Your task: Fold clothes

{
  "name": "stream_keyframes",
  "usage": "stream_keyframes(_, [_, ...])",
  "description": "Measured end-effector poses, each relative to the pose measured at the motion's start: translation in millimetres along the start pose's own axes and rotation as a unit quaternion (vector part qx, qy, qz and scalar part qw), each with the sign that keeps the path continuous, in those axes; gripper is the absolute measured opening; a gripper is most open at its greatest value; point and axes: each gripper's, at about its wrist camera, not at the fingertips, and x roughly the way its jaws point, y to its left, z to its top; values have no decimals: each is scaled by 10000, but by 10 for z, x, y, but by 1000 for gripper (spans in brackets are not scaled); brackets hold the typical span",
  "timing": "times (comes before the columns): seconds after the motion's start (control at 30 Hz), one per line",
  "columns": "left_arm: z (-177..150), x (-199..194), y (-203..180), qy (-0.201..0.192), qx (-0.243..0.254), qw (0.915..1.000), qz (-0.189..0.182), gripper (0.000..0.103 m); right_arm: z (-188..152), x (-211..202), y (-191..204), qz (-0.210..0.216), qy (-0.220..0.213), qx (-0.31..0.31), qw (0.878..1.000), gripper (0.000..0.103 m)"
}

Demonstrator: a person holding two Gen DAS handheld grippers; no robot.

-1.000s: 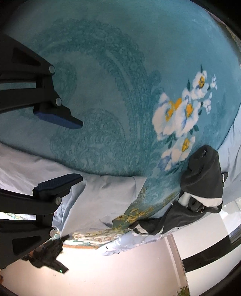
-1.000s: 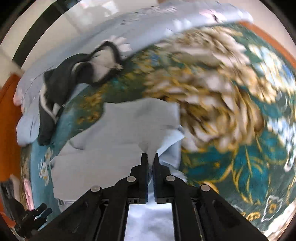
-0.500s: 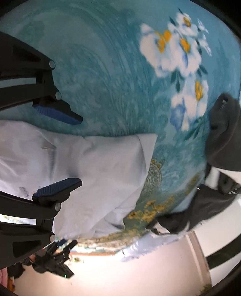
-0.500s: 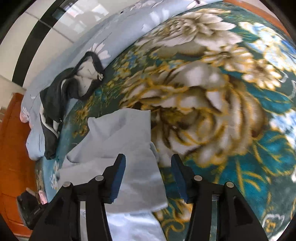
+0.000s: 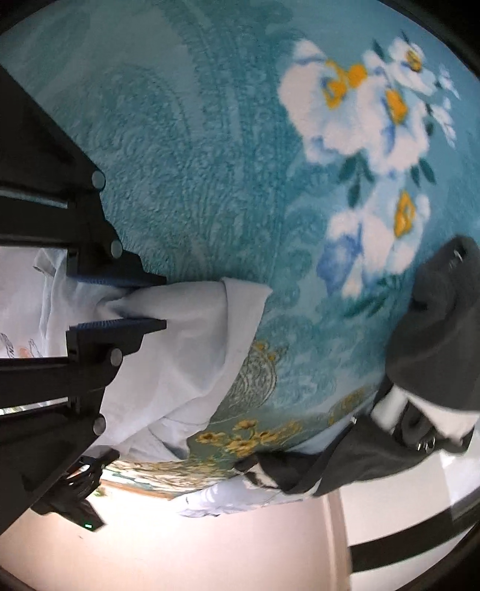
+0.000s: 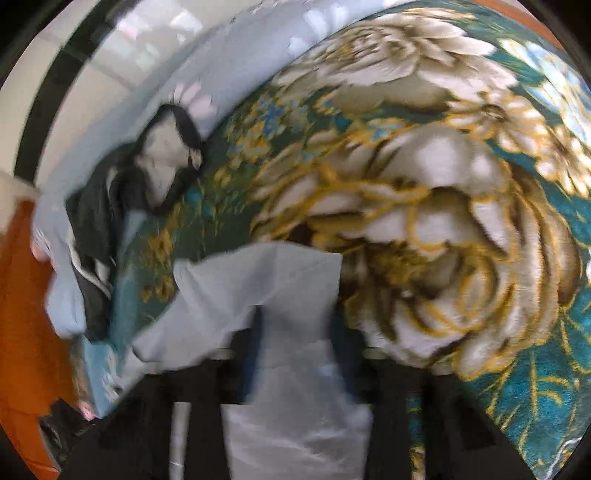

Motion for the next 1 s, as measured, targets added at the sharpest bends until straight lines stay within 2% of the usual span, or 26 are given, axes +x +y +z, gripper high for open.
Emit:
stream_keyframes(0.03, [-14,-58,5,-79,59,9999,-65,13,-3,31,79,-144,69,-162,9997,10])
stream_keyframes(0.13, [-41,-263,13,-400,310,9986,-136,12,-15,7,258,-191,55,-492,9986,7])
stream_keyframes(0.3, [31,-803,265,-1175,352,9923,-163,11,143,-230,927,379,-353,-1172,9918,6])
stream_keyframes(0.43, [230,-1341,669,-1809,24,9835,-99,11,190,-344,1738,983,-597,-1956,9739,6])
stream_keyframes(0.53, [509,-1435,1122,-1706,-783,9822,-101,12,197,-214,2252,1034,-623,-2390,9635,6])
stream_keyframes(0.6, [617,-1375,1321,-1463,-1172,9822,-80,16,170,57,2469,741,-398,-2552,9632,6])
stream_keyframes(0.67, [629,-1402,1480,-1370,-1327,9816,132,14,139,320,2654,450,-166,-2641,9633,6])
stream_keyframes(0.73, [586,-1487,1603,-1315,-1375,9816,154,26,117,488,2755,215,-16,-2641,9643,6])
stream_keyframes(0.8, [466,-1564,1668,-1331,-1412,9809,-114,48,100,508,2726,138,11,-2576,9661,8])
stream_keyframes(0.83, [379,-1589,1688,-1344,-1409,9807,-188,51,91,517,2710,101,24,-2543,9671,13])
stream_keyframes(0.93, [143,-1541,1690,-1259,-1426,9813,-296,53,114,375,2551,16,-65,-2277,9737,41])
stream_keyframes(1.0, [7,-1450,1673,-1077,-1472,9825,-387,53,97,259,2373,-15,-69,-2007,9796,41])
